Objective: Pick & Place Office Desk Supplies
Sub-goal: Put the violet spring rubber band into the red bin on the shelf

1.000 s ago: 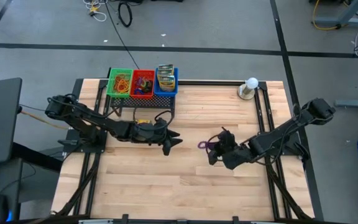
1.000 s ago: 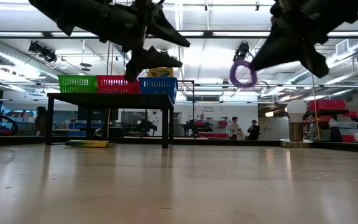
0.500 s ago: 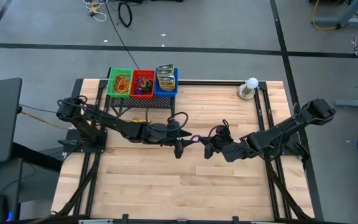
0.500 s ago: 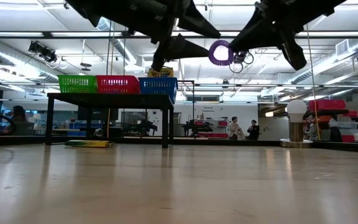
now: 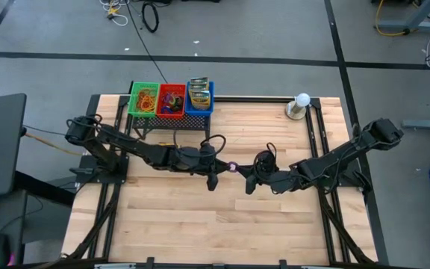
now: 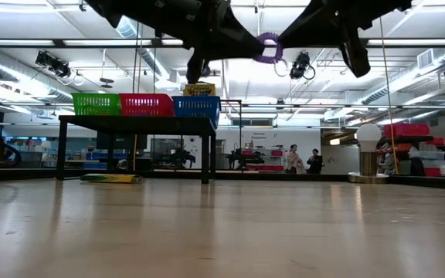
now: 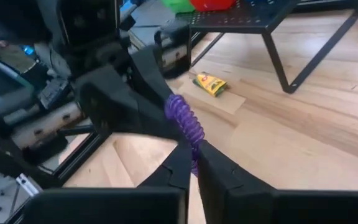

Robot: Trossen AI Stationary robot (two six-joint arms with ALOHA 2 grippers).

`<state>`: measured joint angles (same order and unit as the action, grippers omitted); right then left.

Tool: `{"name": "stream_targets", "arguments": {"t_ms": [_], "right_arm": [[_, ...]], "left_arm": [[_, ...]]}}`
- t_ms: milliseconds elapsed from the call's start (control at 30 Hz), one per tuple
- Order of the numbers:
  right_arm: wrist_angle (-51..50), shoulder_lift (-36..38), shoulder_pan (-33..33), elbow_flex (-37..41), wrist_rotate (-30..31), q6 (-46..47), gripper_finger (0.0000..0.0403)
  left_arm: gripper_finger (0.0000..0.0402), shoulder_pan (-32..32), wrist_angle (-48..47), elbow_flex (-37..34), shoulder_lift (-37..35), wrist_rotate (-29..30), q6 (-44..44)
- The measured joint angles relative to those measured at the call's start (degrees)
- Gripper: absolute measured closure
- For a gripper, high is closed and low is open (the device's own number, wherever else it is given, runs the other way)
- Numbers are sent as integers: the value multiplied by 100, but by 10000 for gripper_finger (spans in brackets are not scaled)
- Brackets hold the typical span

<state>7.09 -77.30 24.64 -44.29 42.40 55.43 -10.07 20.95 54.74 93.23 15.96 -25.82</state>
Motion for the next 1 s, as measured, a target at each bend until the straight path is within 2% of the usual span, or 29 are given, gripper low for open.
{"name": "stream_targets", "arguments": {"t_ms": [100, 300, 400, 500, 733, 900, 1000], "right_arm": [[-22, 1, 28, 0, -54, -27, 366], [-86, 4, 25, 0, -62, -183, 298], [-90, 4, 25, 0, -100, -468, 285], [-128, 4, 25, 0, -110, -652, 301], [-140, 7, 25, 0, -181, -972, 394], [-170, 7, 25, 0, -184, -1160, 385], [-175, 7, 25, 0, -193, -1265, 393]], "left_arm": [[382, 45, -379, 1, -230, 47, -8], [385, 274, -1361, -2, -899, 224, -58], [386, 415, -1721, -2, -1246, 316, -50], [386, 598, -2010, -2, -1597, 352, -90], [386, 1091, -2842, -2, -2486, 695, -212], [385, 1533, -3394, -2, -3075, 842, -338], [385, 1846, -3834, -2, -3333, 850, -611]]}}
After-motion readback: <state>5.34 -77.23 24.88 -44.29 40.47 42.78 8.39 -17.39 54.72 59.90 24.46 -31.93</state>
